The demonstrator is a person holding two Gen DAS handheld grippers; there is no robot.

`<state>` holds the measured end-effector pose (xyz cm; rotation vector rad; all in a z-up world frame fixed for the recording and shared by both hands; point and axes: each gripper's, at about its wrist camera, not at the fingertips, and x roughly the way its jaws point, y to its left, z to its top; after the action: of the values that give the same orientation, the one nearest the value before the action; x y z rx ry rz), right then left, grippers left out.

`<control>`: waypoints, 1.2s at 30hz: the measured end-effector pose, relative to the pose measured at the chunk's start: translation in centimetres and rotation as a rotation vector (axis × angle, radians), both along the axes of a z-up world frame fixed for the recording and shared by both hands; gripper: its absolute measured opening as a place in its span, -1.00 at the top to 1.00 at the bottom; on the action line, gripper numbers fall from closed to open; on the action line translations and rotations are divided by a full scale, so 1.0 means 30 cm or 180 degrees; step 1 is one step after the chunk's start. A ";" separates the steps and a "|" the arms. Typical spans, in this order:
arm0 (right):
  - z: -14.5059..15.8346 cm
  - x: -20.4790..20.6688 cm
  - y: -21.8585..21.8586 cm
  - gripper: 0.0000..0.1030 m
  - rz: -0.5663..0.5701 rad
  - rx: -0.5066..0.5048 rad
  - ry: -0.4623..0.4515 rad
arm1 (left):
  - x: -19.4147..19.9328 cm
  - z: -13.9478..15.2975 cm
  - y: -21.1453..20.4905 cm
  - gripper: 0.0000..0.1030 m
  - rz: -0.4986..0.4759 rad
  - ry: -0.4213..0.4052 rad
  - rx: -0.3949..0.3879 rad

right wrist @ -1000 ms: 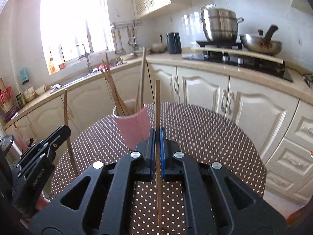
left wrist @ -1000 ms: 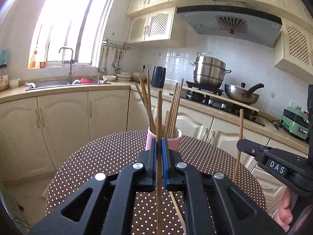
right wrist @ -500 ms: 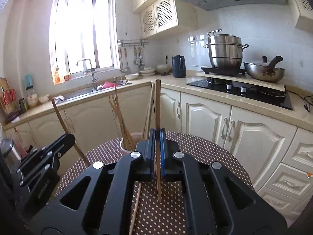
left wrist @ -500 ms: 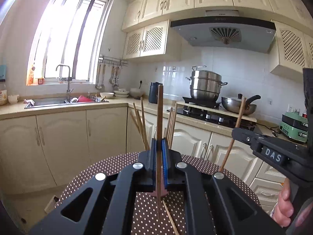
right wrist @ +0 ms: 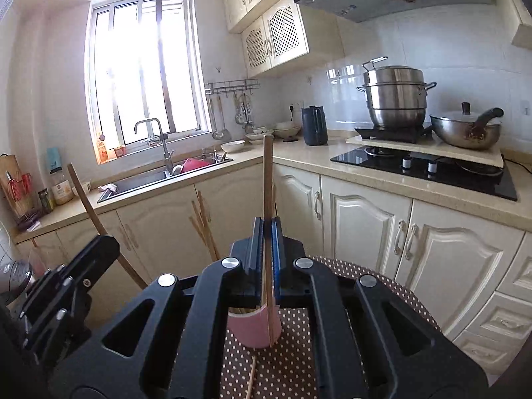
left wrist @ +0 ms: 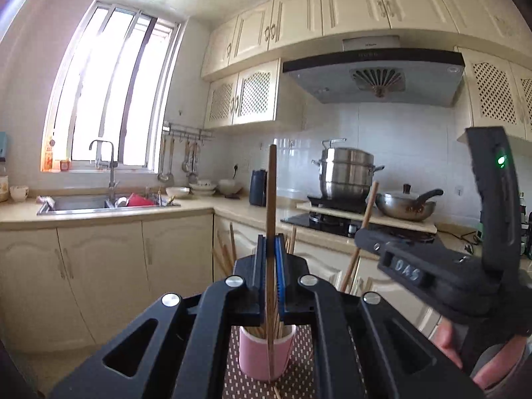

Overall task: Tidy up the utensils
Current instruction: 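Lower the chopstick into the pink cup and open both grippers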

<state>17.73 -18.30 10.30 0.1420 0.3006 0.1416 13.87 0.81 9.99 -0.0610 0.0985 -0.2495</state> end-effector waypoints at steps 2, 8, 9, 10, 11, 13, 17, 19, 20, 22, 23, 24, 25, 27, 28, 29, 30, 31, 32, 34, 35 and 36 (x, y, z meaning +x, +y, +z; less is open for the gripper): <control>0.015 0.014 0.006 0.90 0.0006 -0.0002 -0.0018 | 0.016 0.033 -0.007 0.88 -0.0017 -0.0034 -0.0016; 0.066 0.078 0.016 0.90 0.0016 0.0055 -0.0067 | 0.055 0.097 -0.043 0.88 0.0047 -0.0259 0.0043; 0.069 0.090 0.017 0.90 0.0001 0.0068 -0.0056 | 0.070 0.100 -0.049 0.88 0.0038 -0.0256 0.0041; 0.069 0.103 0.016 0.90 0.0021 0.0090 -0.0035 | 0.079 0.100 -0.052 0.88 0.0038 -0.0249 0.0034; 0.068 0.119 0.015 0.90 0.0029 0.0124 -0.0009 | 0.097 0.099 -0.056 0.88 0.0051 -0.0232 0.0023; 0.057 0.140 0.018 0.90 0.0035 0.0142 0.0017 | 0.139 0.084 -0.057 0.88 0.0045 -0.0148 -0.0024; 0.007 0.186 0.033 0.90 0.0073 0.0127 0.0122 | 0.209 0.031 -0.052 0.88 0.0103 -0.0016 -0.0039; -0.036 0.215 0.041 0.90 0.0106 0.0115 0.0240 | 0.250 -0.005 -0.049 0.88 0.0123 0.0090 -0.0008; -0.051 0.224 0.044 0.90 0.0110 0.0112 0.0280 | 0.263 -0.022 -0.045 0.88 0.0159 0.0122 0.0013; -0.096 0.247 0.052 0.90 0.0138 0.0086 0.0424 | 0.306 -0.067 -0.042 0.88 0.0221 0.0268 0.0069; -0.124 0.263 0.057 0.90 0.0173 0.0051 0.0543 | 0.323 -0.091 -0.035 0.88 0.0260 0.0356 0.0078; -0.147 0.275 0.061 0.90 0.0199 0.0026 0.0631 | 0.346 -0.115 -0.030 0.88 0.0273 0.0483 0.0076; -0.167 0.286 0.068 0.89 0.0249 -0.0015 0.0707 | 0.369 -0.140 -0.022 0.88 0.0265 0.0614 0.0058; -0.208 0.304 0.073 0.89 0.0281 -0.0039 0.0846 | 0.392 -0.184 -0.015 0.87 0.0270 0.0745 0.0086; -0.229 0.311 0.073 0.89 0.0303 -0.0041 0.0888 | 0.397 -0.206 -0.015 0.86 0.0328 0.0747 0.0130; -0.241 0.314 0.074 0.89 0.0327 -0.0050 0.0904 | 0.398 -0.218 -0.016 0.86 0.0350 0.0723 0.0166; -0.254 0.315 0.073 0.88 0.0355 -0.0085 0.0925 | 0.395 -0.228 -0.016 0.86 0.0347 0.0729 0.0199; -0.260 0.313 0.076 0.88 0.0357 -0.0125 0.0949 | 0.395 -0.237 -0.014 0.85 0.0325 0.0764 0.0206; -0.265 0.312 0.075 0.86 0.0346 -0.0167 0.0971 | 0.397 -0.245 -0.012 0.85 0.0304 0.0806 0.0213; -0.275 0.304 0.059 0.81 0.0303 -0.0175 0.1013 | 0.402 -0.262 -0.005 0.84 0.0308 0.0873 0.0223; -0.277 0.300 0.055 0.64 0.0290 -0.0170 0.1038 | 0.397 -0.273 0.000 0.73 0.0328 0.0891 0.0225; -0.281 0.292 0.042 0.49 0.0256 -0.0156 0.1064 | 0.398 -0.278 0.006 0.62 0.0357 0.0915 0.0223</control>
<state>26.50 -17.04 1.86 0.1045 0.6431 0.1903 25.80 1.00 1.65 -0.0323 0.3884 -0.1238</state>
